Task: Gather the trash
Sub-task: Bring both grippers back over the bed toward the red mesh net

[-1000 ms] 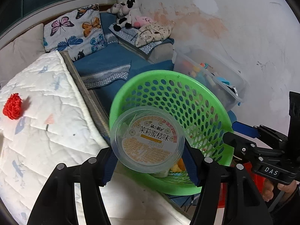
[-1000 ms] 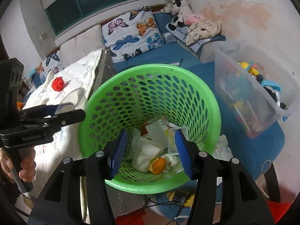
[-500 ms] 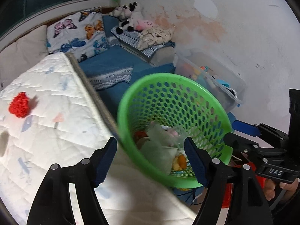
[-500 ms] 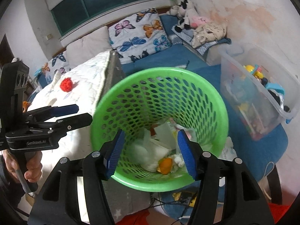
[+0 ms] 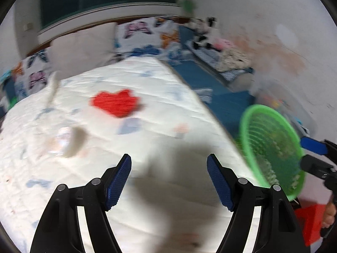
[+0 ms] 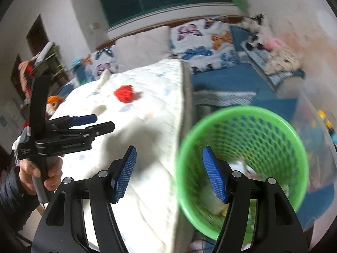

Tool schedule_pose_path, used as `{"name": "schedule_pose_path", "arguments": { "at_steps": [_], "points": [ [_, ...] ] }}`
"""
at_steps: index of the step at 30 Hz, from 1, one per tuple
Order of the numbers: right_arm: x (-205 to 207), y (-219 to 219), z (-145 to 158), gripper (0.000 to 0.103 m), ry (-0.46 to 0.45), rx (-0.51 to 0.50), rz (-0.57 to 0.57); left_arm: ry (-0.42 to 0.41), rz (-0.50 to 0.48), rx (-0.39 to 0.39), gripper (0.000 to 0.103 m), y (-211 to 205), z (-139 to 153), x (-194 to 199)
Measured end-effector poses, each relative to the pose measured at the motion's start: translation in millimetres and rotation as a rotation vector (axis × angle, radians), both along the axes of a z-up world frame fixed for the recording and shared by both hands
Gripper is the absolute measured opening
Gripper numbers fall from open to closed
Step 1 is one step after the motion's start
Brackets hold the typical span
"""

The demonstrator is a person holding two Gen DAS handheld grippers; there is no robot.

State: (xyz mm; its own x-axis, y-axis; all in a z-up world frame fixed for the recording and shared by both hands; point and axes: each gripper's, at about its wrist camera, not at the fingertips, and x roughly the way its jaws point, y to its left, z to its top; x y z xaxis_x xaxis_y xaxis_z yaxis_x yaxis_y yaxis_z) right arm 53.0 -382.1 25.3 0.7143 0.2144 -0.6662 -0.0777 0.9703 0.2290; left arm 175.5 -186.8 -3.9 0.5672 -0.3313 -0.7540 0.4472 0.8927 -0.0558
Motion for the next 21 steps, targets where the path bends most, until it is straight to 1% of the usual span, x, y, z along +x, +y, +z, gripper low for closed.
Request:
{"name": "schedule_pose_path", "arguments": {
  "at_steps": [6,10,12,16,18,21],
  "points": [
    [45.2,37.3,7.0,0.068,0.005,-0.004,0.089,-0.018,0.158,0.032,0.072,61.9,0.7,31.8],
    [74.0,60.5,8.4,0.068,0.013,-0.022,0.139,-0.015,0.216,0.046,0.072,90.0,-2.1,48.5],
    [87.2,71.6,9.0,0.068,0.010,-0.034,0.160,-0.011,0.244,0.056,0.074,103.0,-4.7,57.0],
    [117.6,87.6,4.3,0.067,0.014,-0.045,0.195,0.000,0.273,0.063,0.076,116.5,-9.8,68.1],
    [136.0,95.9,-2.9,0.067,0.025,-0.048,0.207,0.006,0.281,0.063,0.078,123.4,-13.6,72.0],
    [160.2,104.4,-15.1,0.067,0.042,-0.049,0.220,0.017,0.282,0.062,0.078,128.0,-19.0,76.5]
  ]
}}
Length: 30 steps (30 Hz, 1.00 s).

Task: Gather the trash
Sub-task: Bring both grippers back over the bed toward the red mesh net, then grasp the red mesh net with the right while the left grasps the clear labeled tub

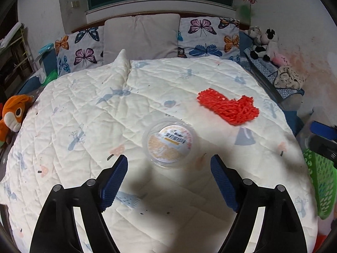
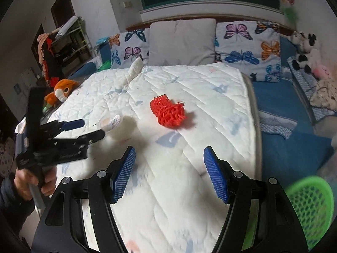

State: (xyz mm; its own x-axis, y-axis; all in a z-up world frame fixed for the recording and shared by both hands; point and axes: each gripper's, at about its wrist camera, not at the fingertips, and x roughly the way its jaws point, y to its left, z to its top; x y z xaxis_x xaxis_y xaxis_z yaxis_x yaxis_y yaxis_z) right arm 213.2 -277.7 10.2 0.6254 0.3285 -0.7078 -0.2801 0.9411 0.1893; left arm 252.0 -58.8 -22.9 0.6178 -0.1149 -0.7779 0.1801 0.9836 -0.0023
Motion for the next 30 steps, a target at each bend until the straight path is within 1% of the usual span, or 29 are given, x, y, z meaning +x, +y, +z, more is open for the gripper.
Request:
{"name": "schedule_pose_path", "arguments": {
  "at_steps": [9,14,19,21,23,26,28,30],
  "points": [
    [56.4,20.4,-34.4,0.067,0.039,-0.011,0.021,0.027,-0.011,-0.022,0.082,7.0,-12.4,17.8],
    [77.0,29.0,-47.8,0.067,0.055,-0.012,0.024,0.039,-0.022,-0.025,0.082,5.3,-17.8,26.0],
    [92.4,38.8,-60.7,0.067,0.067,-0.049,0.025,0.055,-0.028,-0.037,0.082,5.6,-24.4,32.4],
    [95.0,41.8,-64.3,0.056,0.071,-0.060,0.028,0.062,-0.033,-0.047,0.083,4.8,-26.1,35.0],
    [96.1,42.3,-66.1,0.042,0.074,-0.059,0.028,0.070,-0.037,-0.056,0.083,4.3,-28.9,37.8],
    [92.2,39.8,-63.8,0.038,0.063,-0.059,0.022,0.074,-0.037,-0.069,0.083,3.8,-31.2,39.5],
    [86.7,37.0,-60.6,0.037,0.055,-0.053,0.022,0.065,-0.040,-0.069,0.083,3.3,-31.9,38.5],
    [80.5,35.5,-57.3,0.036,0.050,-0.052,0.023,0.059,-0.045,-0.067,0.080,2.1,-31.5,37.6]
  ]
}}
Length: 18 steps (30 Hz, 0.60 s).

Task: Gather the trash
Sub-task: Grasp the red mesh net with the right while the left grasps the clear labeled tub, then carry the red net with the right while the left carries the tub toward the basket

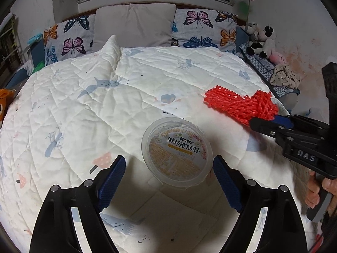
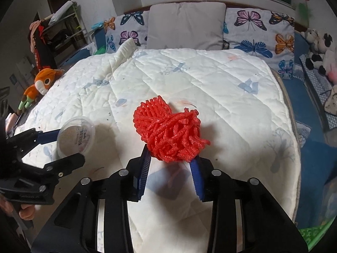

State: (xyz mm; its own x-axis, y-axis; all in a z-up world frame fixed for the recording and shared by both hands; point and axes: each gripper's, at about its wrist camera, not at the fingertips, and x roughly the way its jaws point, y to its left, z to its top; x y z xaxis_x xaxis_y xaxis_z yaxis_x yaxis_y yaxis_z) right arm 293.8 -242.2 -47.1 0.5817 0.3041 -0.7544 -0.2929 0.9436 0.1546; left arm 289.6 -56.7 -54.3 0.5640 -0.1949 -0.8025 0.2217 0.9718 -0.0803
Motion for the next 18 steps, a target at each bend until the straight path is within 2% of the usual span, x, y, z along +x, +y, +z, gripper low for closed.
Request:
{"name": "schedule_pose_path", "arguments": {
  "at_steps": [6,18],
  "points": [
    [-19.3,-4.0,7.4,0.036,-0.012,0.003,0.002,-0.017,-0.033,-0.019,0.063,-4.5,2.8,-4.9],
    [-60.4,-16.4,26.7,0.034,-0.040,0.050,-0.016,-0.043,-0.043,-0.032,0.061,-2.1,11.5,-23.9]
  ]
}}
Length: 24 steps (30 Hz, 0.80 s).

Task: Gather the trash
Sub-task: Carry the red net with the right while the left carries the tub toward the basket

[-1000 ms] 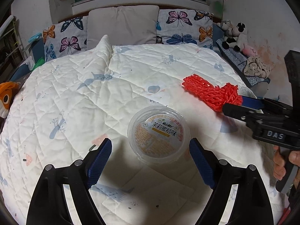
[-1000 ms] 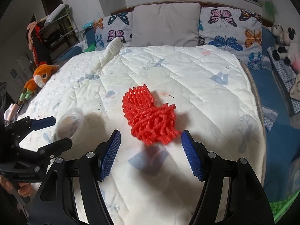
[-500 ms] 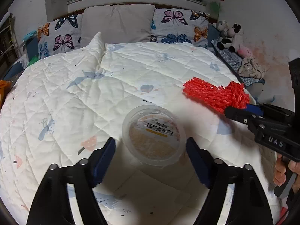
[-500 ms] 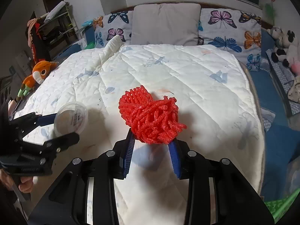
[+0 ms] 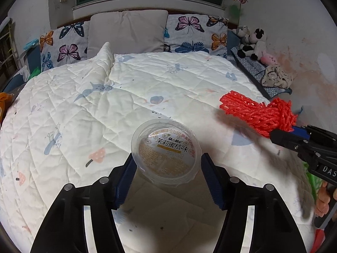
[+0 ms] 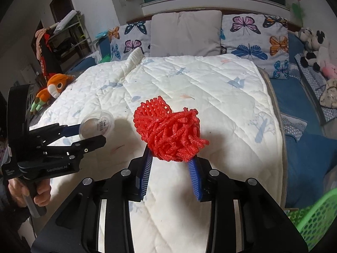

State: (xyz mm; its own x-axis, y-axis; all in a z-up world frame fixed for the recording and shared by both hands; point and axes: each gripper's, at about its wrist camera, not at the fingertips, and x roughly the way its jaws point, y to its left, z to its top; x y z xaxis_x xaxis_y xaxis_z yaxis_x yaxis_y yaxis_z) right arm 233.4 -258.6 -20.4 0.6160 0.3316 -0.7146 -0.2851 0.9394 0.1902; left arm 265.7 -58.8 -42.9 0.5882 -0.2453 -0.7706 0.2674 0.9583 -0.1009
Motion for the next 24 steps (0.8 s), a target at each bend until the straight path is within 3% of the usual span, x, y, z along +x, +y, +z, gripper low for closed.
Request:
{"name": "schedule_pose_path", "arguments": {
  "at_steps": [12,24],
  "points": [
    [-59.1,-15.2,18.7,0.034,-0.054,-0.035,-0.031,-0.024,-0.105,-0.044,0.061,-35.4,22.3,-45.6],
    [-121.0,-63.1,24.2,0.034,-0.069,-0.047,-0.143,-0.048,-0.210,-0.062,0.061,-87.8,42.3,-89.5]
  ]
}}
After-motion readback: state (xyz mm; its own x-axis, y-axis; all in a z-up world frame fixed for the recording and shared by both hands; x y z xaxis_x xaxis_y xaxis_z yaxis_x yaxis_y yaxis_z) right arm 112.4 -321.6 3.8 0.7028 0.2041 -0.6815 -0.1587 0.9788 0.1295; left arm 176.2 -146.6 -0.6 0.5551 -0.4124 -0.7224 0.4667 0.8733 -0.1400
